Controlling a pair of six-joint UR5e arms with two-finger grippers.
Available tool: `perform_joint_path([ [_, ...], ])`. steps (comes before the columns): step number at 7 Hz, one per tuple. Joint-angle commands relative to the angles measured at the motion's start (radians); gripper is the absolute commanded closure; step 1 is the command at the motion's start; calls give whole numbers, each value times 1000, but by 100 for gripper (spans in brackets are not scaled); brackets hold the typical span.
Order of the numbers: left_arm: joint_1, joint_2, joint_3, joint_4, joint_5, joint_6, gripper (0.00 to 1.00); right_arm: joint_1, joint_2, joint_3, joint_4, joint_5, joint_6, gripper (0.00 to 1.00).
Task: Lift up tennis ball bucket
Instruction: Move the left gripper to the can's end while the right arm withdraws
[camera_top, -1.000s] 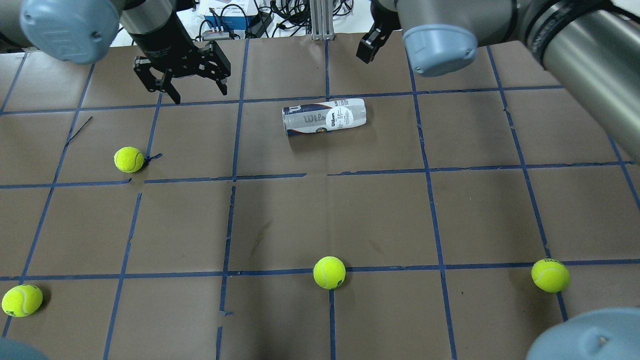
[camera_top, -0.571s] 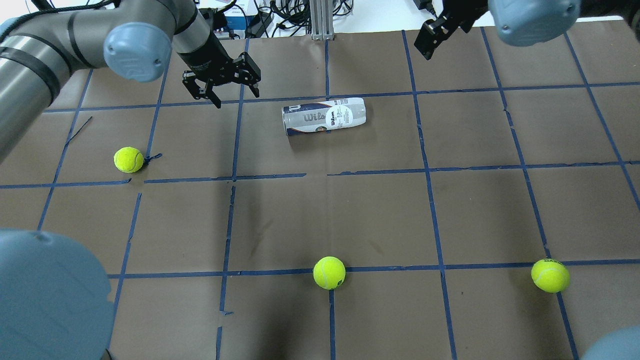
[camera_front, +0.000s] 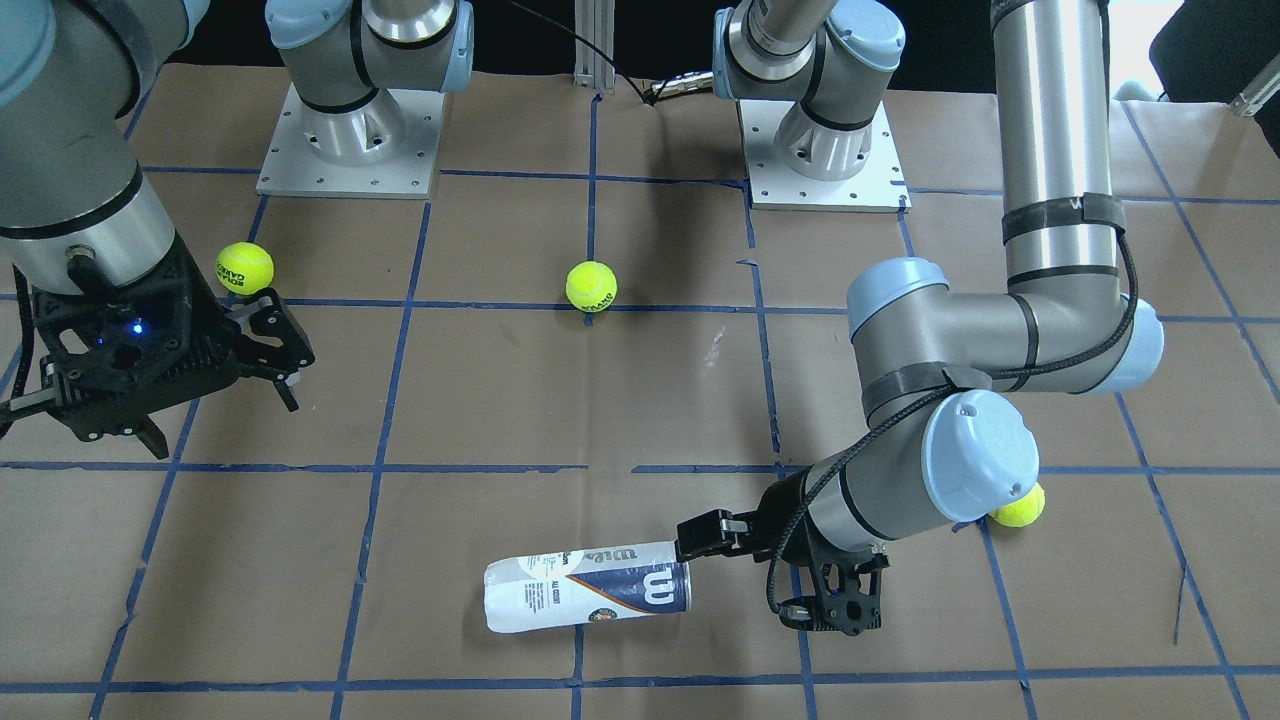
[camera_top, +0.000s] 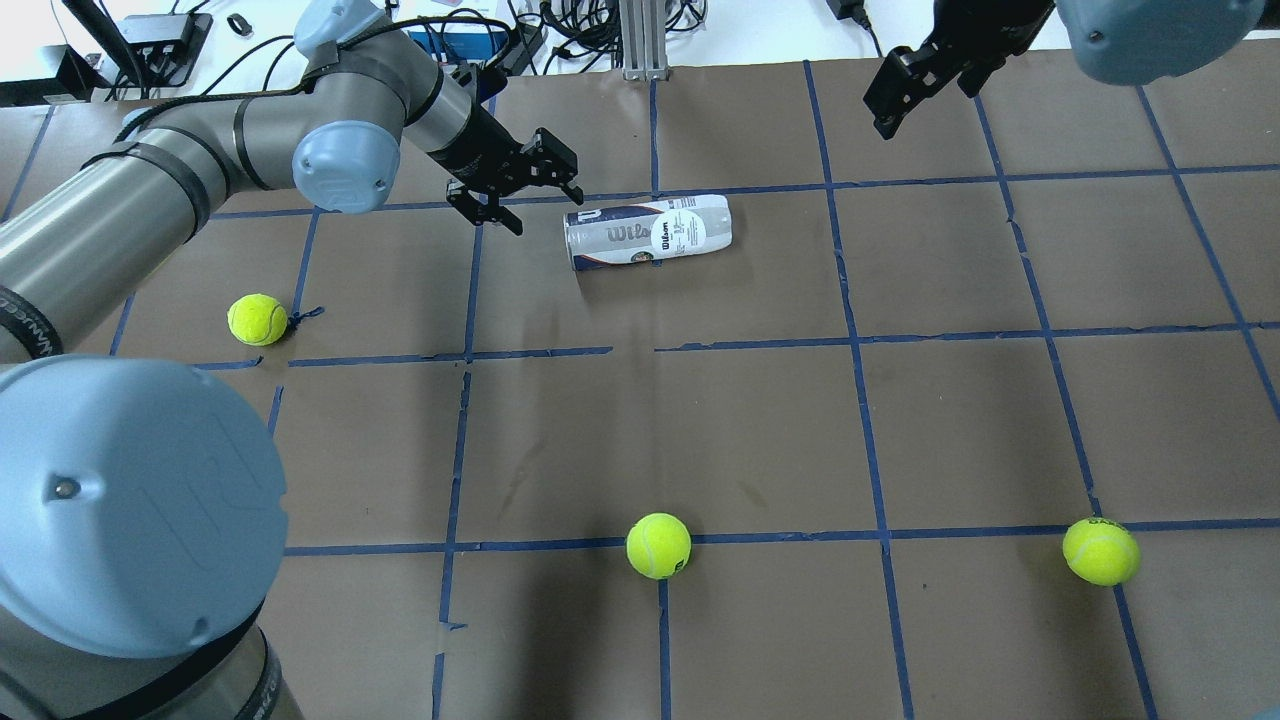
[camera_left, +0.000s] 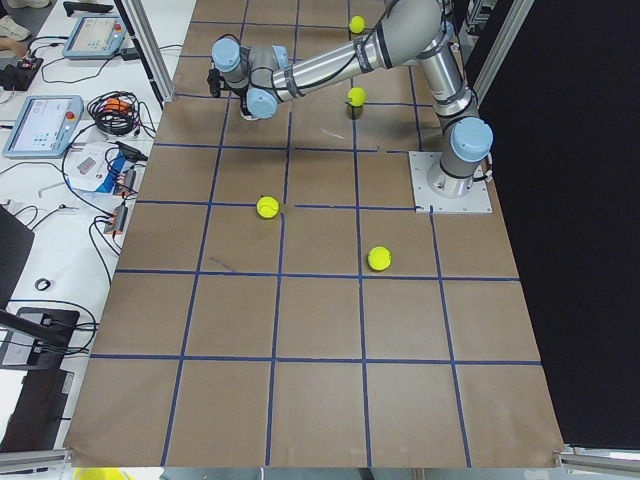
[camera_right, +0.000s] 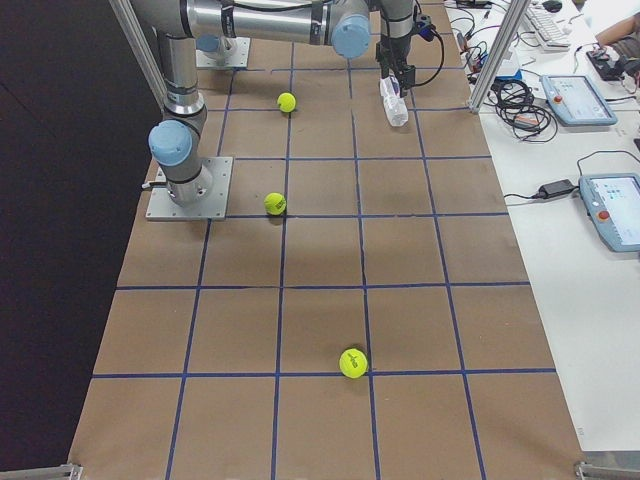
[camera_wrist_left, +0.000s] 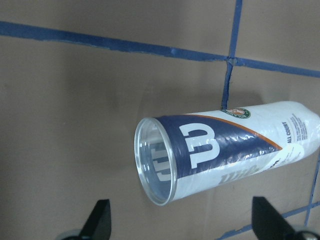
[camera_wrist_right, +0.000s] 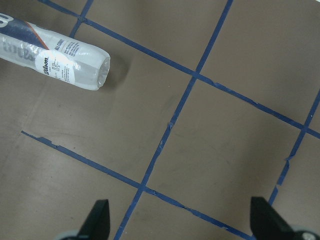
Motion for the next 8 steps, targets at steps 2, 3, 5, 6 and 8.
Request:
perform_joint_path([
  [2, 0, -40, -101, 183, -182, -6, 0, 0, -1, 12, 8, 8, 4, 0],
  [3, 0, -46, -105, 195, -186, -1, 7, 0, -2, 12, 8, 3, 4, 0],
  [5, 0, -50, -104, 221, -245, -9, 55, 2, -7, 10, 10, 2, 6, 0],
  [6, 0, -22, -102, 214, -239, -25, 85, 2, -9, 9, 40, 6, 10, 0],
  [8, -9, 54, -104, 218, -235, -65, 100, 0, -9, 12, 63, -6, 41, 0],
])
